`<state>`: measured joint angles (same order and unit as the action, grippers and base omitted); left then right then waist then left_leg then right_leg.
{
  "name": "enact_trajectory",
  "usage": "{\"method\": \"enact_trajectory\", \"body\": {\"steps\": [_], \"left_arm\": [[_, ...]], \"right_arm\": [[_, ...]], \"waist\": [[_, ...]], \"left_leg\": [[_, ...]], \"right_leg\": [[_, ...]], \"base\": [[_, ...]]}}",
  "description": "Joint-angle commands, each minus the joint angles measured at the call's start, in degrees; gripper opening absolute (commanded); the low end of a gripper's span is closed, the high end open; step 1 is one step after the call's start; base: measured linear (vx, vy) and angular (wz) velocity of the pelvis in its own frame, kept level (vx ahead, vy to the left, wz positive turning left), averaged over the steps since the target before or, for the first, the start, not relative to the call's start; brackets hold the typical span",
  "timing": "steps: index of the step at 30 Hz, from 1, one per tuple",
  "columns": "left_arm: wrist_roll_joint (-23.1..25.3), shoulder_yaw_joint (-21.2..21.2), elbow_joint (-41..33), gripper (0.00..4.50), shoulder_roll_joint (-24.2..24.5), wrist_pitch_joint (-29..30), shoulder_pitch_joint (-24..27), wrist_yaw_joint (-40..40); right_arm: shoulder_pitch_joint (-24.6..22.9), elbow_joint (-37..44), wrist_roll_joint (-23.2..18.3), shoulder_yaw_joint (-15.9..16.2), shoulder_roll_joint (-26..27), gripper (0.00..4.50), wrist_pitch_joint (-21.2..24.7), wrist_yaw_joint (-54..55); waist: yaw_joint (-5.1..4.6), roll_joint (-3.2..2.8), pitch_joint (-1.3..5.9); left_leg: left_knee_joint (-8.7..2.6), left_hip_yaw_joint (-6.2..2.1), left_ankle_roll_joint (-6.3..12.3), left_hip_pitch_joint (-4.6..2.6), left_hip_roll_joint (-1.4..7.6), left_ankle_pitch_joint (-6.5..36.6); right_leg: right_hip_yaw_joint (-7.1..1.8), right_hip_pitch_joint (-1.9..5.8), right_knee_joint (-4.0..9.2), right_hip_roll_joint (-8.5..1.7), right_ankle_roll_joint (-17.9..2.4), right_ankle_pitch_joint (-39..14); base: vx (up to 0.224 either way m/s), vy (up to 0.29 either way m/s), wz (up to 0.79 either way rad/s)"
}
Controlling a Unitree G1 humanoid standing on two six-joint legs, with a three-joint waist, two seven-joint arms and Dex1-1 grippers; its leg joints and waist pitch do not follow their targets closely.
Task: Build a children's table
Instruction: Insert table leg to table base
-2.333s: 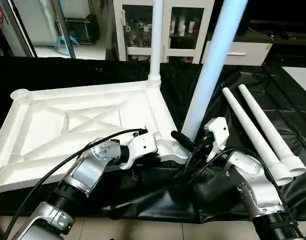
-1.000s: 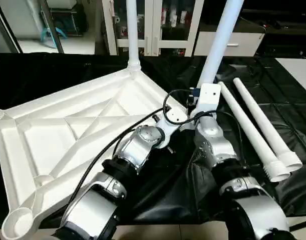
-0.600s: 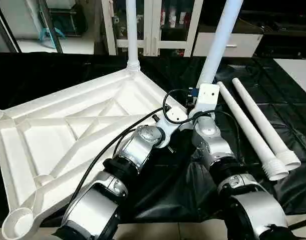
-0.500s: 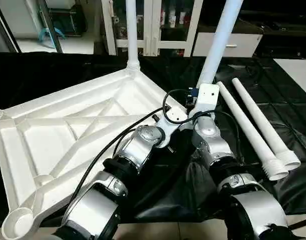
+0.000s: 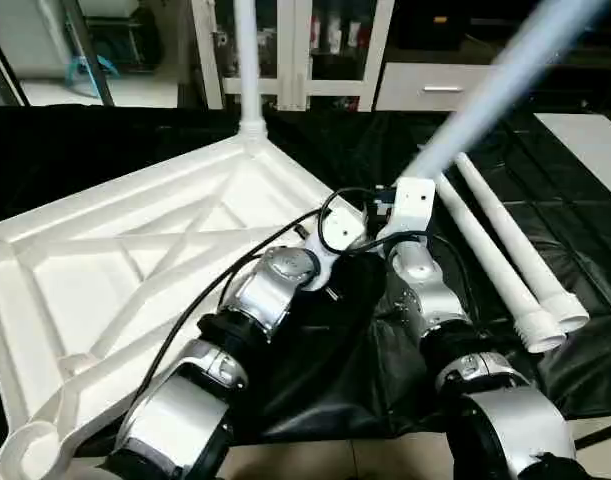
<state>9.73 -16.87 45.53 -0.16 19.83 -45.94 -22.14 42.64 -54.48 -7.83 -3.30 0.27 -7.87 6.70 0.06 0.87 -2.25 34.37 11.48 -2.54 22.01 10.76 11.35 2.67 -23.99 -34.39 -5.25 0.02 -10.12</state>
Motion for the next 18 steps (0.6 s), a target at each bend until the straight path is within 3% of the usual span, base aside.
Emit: {"method": "enact_trajectory", "body": {"steps": [1, 6, 10, 11, 18], "left_arm": [[0.0, 3.1, -1.1, 0.0, 2.0, -1.4, -0.9, 4.7], [0.0, 3.2, -1.2, 0.0, 2.1, -1.7, -0.8, 4.4], [0.0, 3.2, -1.1, 0.0, 2.2, -2.0, -0.7, 4.2], [0.0, 3.2, -1.1, 0.0, 2.2, -2.0, -0.7, 4.2], [0.0, 3.1, -1.2, 0.0, 2.3, -2.1, -0.7, 3.9]], "right_arm": [[-2.0, 0.2, 0.2, -0.6, -1.3, 3.42, 2.0, -1.1], [-3.7, 4.4, 0.9, 0.6, -2.1, 3.91, 2.3, -3.8], [-4.8, 6.2, 0.1, 0.2, -2.2, 3.94, 2.0, -5.9], [-4.8, 6.2, 0.1, 0.2, -2.2, 3.71, 1.9, -5.9], [-5.4, 7.7, -0.1, -0.4, -2.0, 3.22, 2.6, -6.3]], "waist": [[0.63, 0.48, 3.99], [0.73, 0.5, 4.01], [0.84, 0.4, 4.0], [0.83, 0.43, 4.01], [0.86, 0.36, 4.01]], "left_leg": [[-3.33, -0.74, 8.07, -0.96, 1.95, 3.6], [-3.21, -0.72, 8.67, -0.94, 1.95, 2.1], [-3.22, -0.69, 8.67, -1.01, 1.97, 2.6], [-3.24, -0.74, 8.69, -1.02, 2.02, 2.3], [-3.23, -0.73, 8.45, -1.03, 1.96, 2.6]], "right_leg": [[-1.59, 3.54, 2.55, -2.72, -16.0, 1.4], [-1.61, 3.52, 2.42, -2.67, -16.6, 3.0], [-1.66, 3.52, 2.48, -2.68, -16.7, 2.5], [-1.64, 3.5, 2.44, -2.67, -16.8, 2.6], [-1.64, 3.51, 2.49, -2.68, -16.9, 2.4]], "base": [[0.0, 0.0, 0.0], [0.0, 0.0, 0.0], [0.0, 0.0, 0.0], [0.0, 0.0, 0.0], [0.0, 0.0, 0.0]]}}
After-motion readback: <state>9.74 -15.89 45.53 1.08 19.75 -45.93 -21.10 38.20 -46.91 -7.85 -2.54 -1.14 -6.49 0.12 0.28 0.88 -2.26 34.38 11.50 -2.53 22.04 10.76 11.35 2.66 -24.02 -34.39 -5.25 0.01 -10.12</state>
